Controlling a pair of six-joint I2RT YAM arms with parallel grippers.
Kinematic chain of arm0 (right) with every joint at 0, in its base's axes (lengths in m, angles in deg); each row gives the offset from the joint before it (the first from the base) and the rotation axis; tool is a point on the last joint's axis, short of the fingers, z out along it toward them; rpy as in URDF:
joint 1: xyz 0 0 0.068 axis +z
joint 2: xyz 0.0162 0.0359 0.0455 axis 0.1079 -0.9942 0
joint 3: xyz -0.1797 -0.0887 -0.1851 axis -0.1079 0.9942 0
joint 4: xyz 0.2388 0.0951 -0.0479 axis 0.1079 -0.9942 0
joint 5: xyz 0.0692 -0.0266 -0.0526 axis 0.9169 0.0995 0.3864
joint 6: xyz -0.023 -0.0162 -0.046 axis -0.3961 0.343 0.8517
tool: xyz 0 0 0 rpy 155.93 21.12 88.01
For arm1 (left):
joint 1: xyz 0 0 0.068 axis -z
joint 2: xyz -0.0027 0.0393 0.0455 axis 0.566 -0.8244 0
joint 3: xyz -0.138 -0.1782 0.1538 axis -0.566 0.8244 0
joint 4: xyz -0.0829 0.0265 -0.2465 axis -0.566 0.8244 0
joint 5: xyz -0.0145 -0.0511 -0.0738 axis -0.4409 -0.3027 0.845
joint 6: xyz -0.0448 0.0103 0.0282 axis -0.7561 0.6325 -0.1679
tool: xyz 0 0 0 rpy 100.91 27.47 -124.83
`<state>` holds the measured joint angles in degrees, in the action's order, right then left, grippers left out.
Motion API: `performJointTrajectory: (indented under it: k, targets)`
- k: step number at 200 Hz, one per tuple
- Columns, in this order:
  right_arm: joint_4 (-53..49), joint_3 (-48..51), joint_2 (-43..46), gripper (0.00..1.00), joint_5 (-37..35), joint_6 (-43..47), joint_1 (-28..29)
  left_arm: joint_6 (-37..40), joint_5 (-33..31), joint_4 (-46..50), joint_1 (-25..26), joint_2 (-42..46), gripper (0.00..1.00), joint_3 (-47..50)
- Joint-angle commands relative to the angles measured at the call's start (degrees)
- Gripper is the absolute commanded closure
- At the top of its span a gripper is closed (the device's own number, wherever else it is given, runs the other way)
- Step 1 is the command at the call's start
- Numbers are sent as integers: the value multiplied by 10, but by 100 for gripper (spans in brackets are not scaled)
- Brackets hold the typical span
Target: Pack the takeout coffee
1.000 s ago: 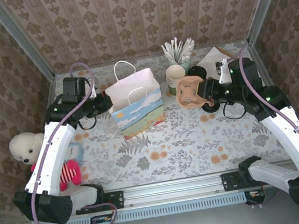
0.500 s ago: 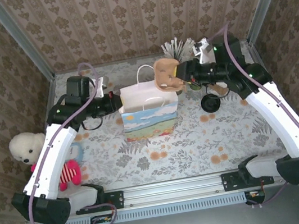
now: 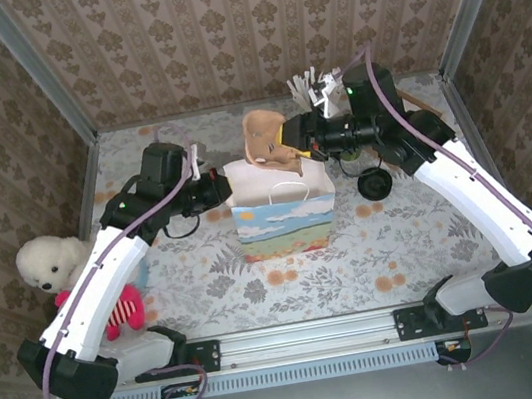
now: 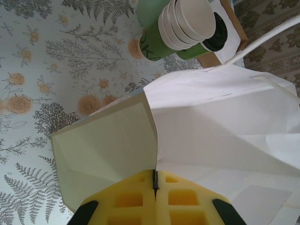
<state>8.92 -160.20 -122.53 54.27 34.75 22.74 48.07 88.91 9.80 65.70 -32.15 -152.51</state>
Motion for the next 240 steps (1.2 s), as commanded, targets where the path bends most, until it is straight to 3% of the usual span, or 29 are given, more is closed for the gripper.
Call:
performJointTrajectory:
  k: [1,31,113,166,206,240]
  targets:
    - [-26,16,30,67,-35,-11,5,-19,-33,-15,6,15,100,4]
    - [-49,33,72,66,-71,13,6,-20,-46,-8,9,13,100,3]
    - [-6,71,54,67,-32,-8,44,-22,-47,-8,14,0,100,4]
    - [0,91,35,67,-84,-41,58,-12,-27,-21,16,-2,100,5]
    - [-29,87,13,69,-179,-94,65,-5,-7,-36,16,9,100,18]
    - [-65,64,2,70,-251,-80,83,1,2,-50,16,21,100,28]
